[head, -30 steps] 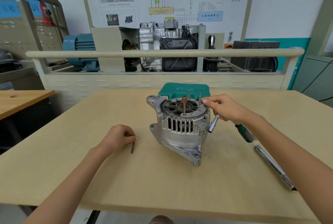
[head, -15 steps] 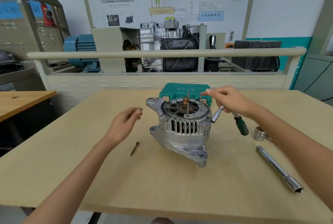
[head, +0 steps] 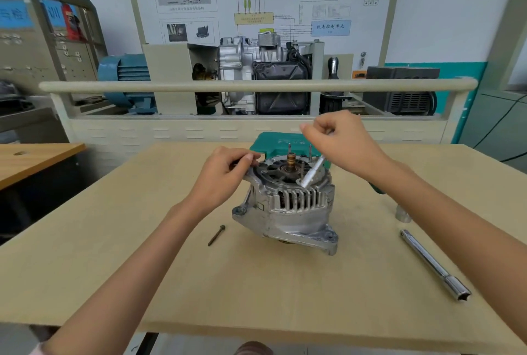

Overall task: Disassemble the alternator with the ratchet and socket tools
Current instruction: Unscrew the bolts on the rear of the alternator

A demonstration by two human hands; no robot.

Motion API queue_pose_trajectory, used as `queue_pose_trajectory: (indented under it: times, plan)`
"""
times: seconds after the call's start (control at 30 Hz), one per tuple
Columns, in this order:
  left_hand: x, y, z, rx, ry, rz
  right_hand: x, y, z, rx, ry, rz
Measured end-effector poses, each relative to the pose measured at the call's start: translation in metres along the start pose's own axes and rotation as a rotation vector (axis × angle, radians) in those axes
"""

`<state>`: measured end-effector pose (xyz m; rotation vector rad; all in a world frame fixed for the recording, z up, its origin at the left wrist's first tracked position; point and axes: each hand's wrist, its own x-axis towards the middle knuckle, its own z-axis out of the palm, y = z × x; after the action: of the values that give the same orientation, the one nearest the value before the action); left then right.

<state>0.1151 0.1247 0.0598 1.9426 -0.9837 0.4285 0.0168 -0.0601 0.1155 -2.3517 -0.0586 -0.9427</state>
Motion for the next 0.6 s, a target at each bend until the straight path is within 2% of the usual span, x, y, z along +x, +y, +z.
queue_pose_trajectory:
  times: [0.13, 0.33, 0.5, 0.6]
  plan:
    - [-0.006, 0.006, -0.003, 0.146, -0.017, 0.069, -0.004, -0.012, 0.017, -0.174, -0.069, -0.017]
    - [-0.008, 0.028, 0.004, 0.081, -0.095, 0.226, -0.004, -0.013, 0.014, -0.548, -0.11, -0.121]
    - [-0.007, 0.034, 0.007, 0.02, -0.184, 0.225, 0.0, -0.015, 0.01, -0.617, -0.06, -0.134]
    - [-0.006, 0.035, 0.008, 0.006, -0.22, 0.202, 0.001, -0.019, 0.012, -0.669, -0.099, -0.168]
